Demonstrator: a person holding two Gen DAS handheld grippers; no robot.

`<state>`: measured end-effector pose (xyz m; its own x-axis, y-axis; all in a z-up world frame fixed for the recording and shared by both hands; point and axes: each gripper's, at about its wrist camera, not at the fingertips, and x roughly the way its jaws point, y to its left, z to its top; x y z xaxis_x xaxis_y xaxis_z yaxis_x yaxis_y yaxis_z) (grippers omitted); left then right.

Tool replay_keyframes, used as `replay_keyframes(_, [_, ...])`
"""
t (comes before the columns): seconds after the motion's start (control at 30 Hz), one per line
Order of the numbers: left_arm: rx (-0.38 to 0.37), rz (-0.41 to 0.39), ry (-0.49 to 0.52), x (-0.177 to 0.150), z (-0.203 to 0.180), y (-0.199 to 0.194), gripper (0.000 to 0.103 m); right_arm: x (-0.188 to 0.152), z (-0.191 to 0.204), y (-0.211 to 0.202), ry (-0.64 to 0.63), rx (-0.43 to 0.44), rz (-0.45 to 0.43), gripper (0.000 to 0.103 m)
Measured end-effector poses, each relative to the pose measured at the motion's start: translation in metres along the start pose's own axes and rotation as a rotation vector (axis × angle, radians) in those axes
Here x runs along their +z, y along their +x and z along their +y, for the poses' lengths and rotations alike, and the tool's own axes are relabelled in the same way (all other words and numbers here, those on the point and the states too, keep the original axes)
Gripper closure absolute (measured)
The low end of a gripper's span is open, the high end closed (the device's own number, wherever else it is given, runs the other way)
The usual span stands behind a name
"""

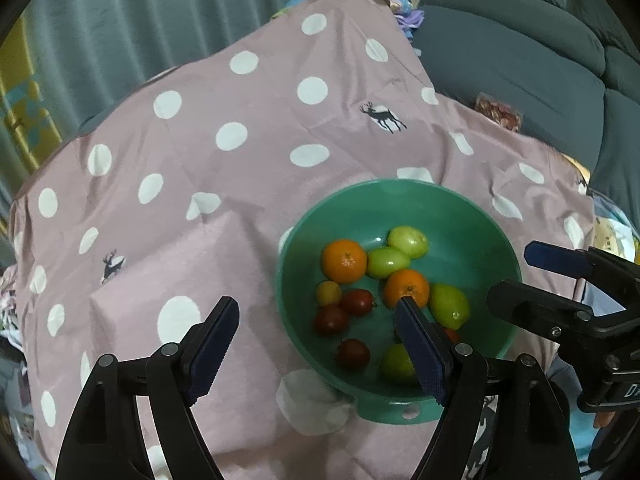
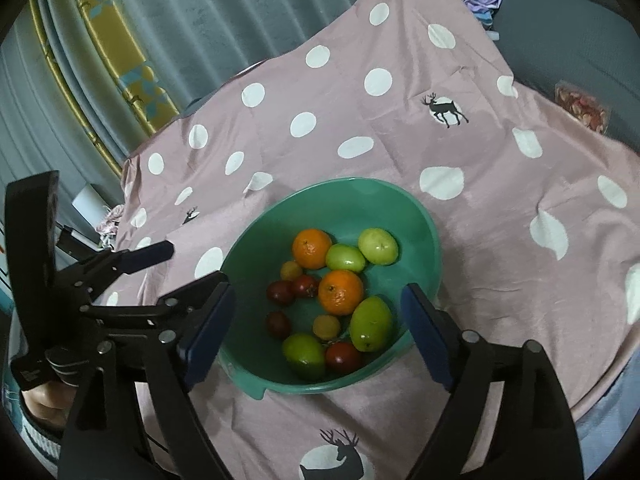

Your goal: Organize fruits

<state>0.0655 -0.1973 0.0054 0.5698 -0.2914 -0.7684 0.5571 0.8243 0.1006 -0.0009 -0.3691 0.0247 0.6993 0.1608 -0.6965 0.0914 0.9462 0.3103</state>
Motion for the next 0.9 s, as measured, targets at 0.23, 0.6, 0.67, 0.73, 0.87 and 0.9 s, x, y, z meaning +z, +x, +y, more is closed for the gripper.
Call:
replay_keyframes(0.23, [0.023,-0.038,-0.023,-0.003,0.008,-0.015,0.007,-0.001,0.006,-0.009,-0.033,-0.043,-0.008,0.012])
replay_keyframes(0.6, [0.024,-0.091,-0.034,-0.002,0.010,-0.040,0.004,-0.003,0.022,-0.027,-0.136,-0.101,-0.036,0.005])
replay_keyframes(0.67, [0.029,-0.098,-0.035,-0.002,0.009,-0.044,0.003,-0.003,0.025,-0.031,-0.155,-0.109,-0.044,0.004])
replay_keyframes(0.73, [0.033,-0.105,-0.031,-0.002,0.009,-0.047,0.003,-0.003,0.029,-0.035,-0.177,-0.115,-0.053,0.004])
replay_keyframes(0.87, [0.003,-0.099,-0.039,-0.003,0.009,-0.050,0.001,-0.004,0.033,-0.040,-0.200,-0.118,-0.063,0.003])
replay_keyframes(0.9, [0.002,-0.098,-0.045,-0.003,0.009,-0.050,0.001,-0.004,0.034,-0.040,-0.202,-0.121,-0.064,0.003])
